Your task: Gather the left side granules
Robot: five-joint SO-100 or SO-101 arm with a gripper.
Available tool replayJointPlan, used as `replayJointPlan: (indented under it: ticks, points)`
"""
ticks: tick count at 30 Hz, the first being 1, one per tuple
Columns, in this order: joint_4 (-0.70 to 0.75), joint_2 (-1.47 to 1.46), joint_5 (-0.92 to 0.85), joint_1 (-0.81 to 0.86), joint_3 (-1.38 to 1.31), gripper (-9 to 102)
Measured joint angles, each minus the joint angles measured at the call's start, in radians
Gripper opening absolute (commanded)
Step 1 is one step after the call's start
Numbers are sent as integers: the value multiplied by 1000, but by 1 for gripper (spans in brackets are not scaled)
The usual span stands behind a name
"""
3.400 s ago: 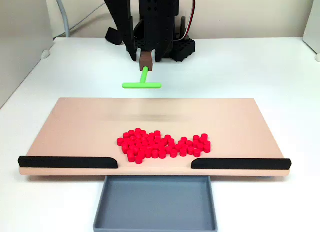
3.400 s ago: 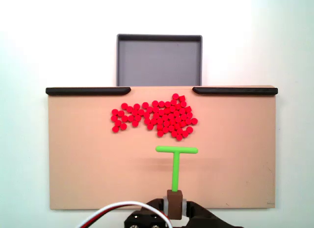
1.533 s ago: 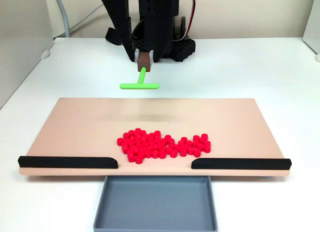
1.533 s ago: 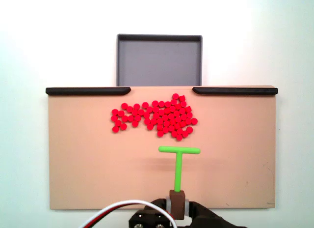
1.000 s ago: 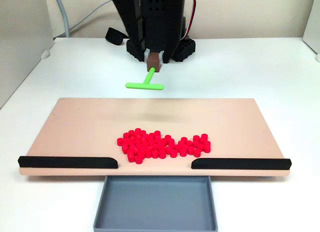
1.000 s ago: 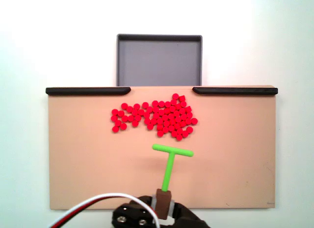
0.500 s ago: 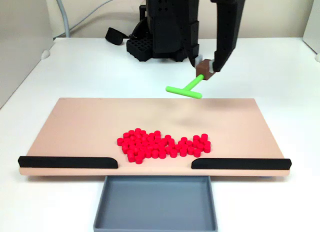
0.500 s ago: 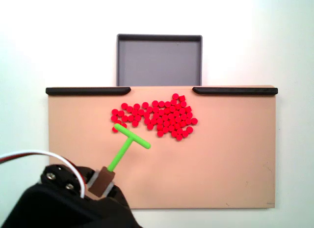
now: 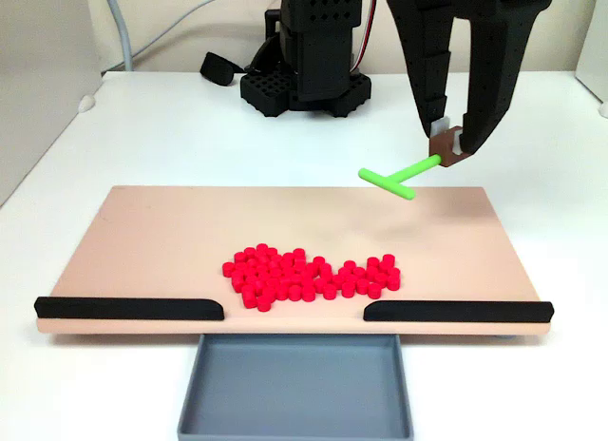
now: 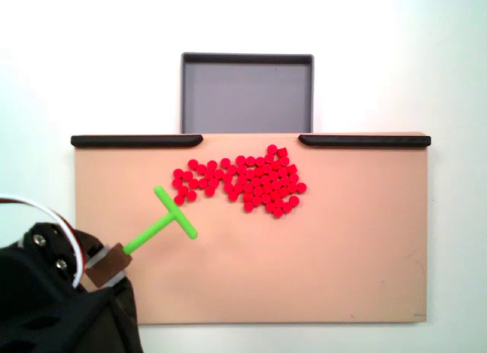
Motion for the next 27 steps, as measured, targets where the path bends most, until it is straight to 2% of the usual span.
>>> replayJointPlan:
  ticks: [27]
  points:
    - [58,-288,703,-69,-330,0]
